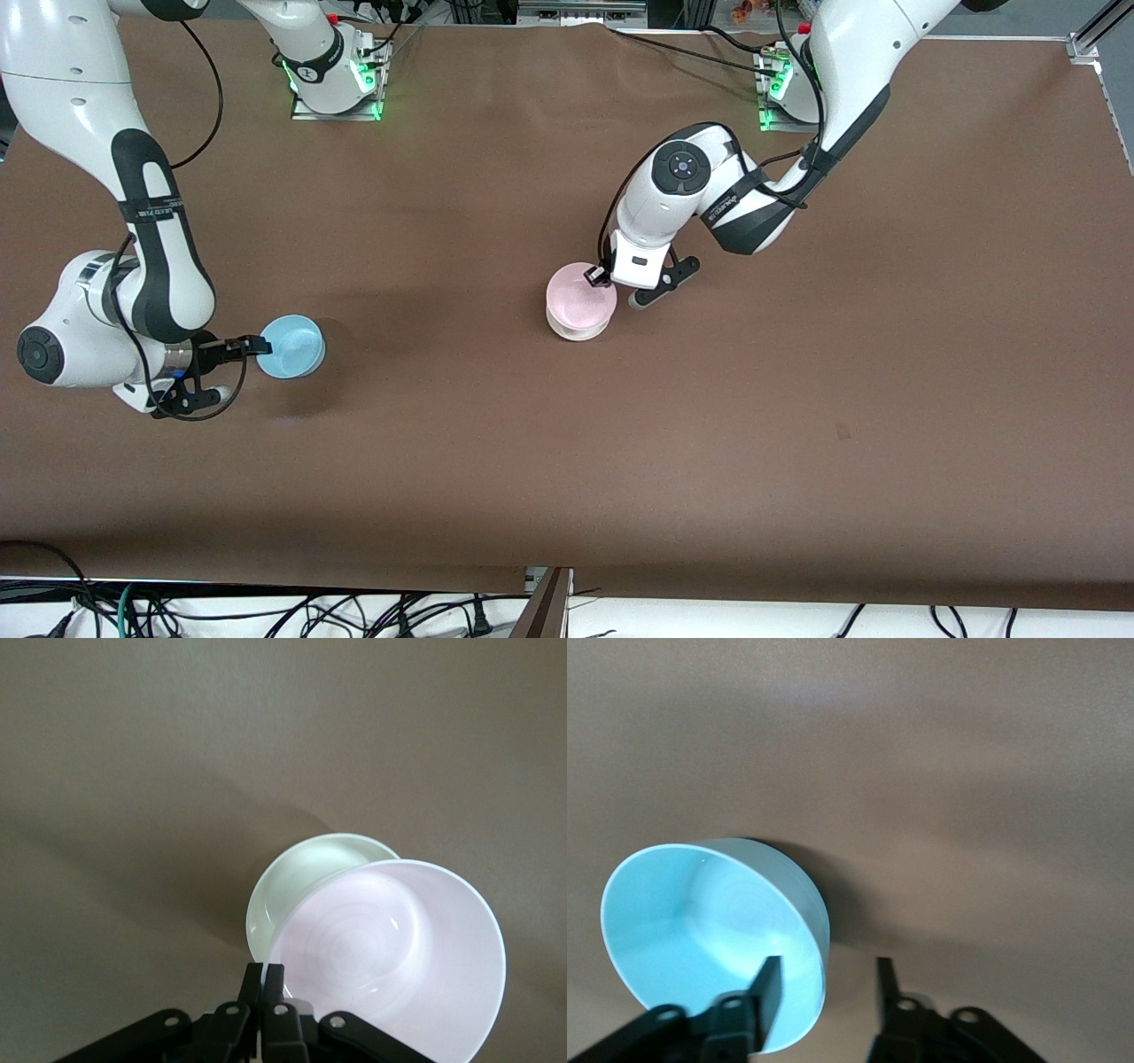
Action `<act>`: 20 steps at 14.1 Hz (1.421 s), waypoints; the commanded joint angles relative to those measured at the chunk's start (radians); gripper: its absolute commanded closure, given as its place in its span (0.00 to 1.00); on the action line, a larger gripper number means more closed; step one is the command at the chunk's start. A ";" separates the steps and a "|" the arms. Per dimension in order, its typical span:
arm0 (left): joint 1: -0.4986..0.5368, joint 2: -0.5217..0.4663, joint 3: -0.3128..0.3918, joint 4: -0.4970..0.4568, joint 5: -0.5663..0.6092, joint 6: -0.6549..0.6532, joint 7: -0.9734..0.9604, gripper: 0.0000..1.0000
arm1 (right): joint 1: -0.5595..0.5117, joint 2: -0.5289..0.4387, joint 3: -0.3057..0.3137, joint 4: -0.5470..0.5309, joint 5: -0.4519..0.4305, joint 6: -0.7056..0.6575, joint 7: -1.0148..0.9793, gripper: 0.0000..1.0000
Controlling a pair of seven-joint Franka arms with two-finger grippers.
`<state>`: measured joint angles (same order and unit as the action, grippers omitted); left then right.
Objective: Stack pink and blue bowls on white bowl
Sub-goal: 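Lower the pink bowl into the white bowl and open the left gripper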
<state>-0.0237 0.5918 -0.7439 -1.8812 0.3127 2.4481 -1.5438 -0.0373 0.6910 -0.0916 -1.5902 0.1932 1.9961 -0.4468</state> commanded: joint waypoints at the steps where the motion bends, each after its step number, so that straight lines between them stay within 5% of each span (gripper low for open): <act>1: -0.015 -0.007 0.011 -0.045 0.005 0.061 -0.018 1.00 | -0.010 -0.001 0.007 -0.008 0.022 0.013 -0.024 0.63; 5: -0.018 0.008 0.015 -0.058 0.005 0.083 -0.018 1.00 | -0.007 -0.001 0.009 -0.008 0.022 0.010 -0.024 0.87; 8: -0.022 0.025 0.026 -0.068 0.012 0.136 -0.018 1.00 | -0.004 -0.001 0.009 -0.007 0.022 0.003 -0.024 0.95; 14: -0.022 0.069 0.046 -0.065 0.144 0.178 -0.082 1.00 | -0.003 -0.004 0.009 -0.005 0.022 -0.002 -0.024 1.00; 20: -0.024 0.075 0.064 -0.055 0.151 0.193 -0.082 1.00 | 0.003 -0.028 0.015 0.026 0.020 -0.019 -0.024 1.00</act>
<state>-0.0367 0.6660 -0.6931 -1.9479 0.4313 2.6298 -1.5963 -0.0332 0.6880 -0.0824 -1.5766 0.1936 1.9958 -0.4489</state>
